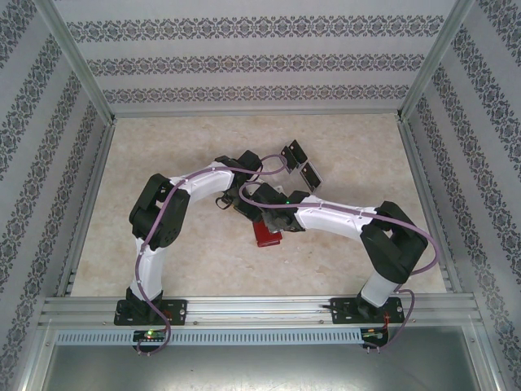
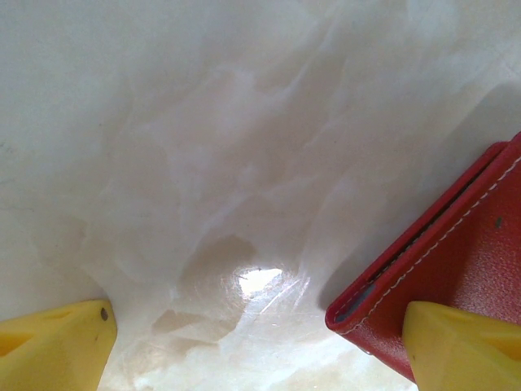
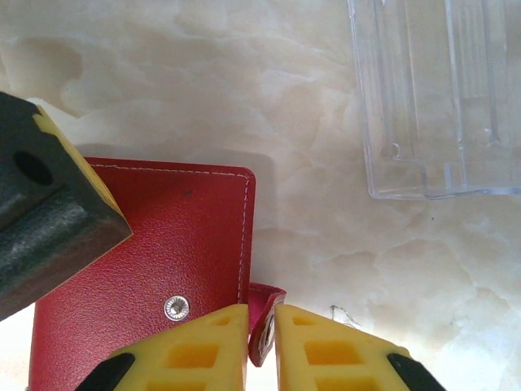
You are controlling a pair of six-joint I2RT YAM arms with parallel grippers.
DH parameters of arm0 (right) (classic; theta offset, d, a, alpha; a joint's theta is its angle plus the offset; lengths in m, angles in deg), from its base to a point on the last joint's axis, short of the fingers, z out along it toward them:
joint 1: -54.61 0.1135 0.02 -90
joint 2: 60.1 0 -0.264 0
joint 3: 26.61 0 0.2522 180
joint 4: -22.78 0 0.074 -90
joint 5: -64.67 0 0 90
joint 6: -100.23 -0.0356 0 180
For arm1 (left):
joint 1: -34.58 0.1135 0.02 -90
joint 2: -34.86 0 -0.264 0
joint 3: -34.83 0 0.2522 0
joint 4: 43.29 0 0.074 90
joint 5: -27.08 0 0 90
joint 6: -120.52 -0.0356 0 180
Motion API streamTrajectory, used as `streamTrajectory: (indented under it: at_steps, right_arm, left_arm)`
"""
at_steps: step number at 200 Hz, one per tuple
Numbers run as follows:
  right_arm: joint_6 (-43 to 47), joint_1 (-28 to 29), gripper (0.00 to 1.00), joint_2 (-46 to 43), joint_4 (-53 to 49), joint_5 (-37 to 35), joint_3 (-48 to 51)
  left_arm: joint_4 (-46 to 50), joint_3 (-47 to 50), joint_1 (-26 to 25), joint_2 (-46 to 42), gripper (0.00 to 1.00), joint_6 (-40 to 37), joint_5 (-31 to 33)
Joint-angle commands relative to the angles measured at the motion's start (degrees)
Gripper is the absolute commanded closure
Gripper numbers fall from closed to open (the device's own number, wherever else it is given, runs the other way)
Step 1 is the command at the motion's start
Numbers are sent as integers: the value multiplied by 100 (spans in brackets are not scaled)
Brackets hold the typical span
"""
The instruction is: Put the credit cards into the card holder
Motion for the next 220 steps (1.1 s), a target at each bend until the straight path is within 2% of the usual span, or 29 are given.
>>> streamTrajectory:
  at_steps: [1,30,62,94,140,220]
  right_arm:
    - [-3,-37,83,-143,-137,-133,-25]
    - [-5,-45,88,-154,-143,-124,4]
    - [12,-45,100,-189,-137,-85,16]
    - [-29,-70,100,-215,-72,186,23]
    - [-377,-201,100,-189,413,937,180]
    - [-735,-208,100,39,848,1213,283]
  left_arm:
    - [-48,39,16,385,9,13,-110]
    - [-50,38,16,384,9,9,-112]
    - [-48,40,16,380,9,13,-107]
    - [-41,46,14,402,9,11,-110]
    - [-21,36,12,416,9,19,-121]
    - [-21,33,16,437,9,20,-139]
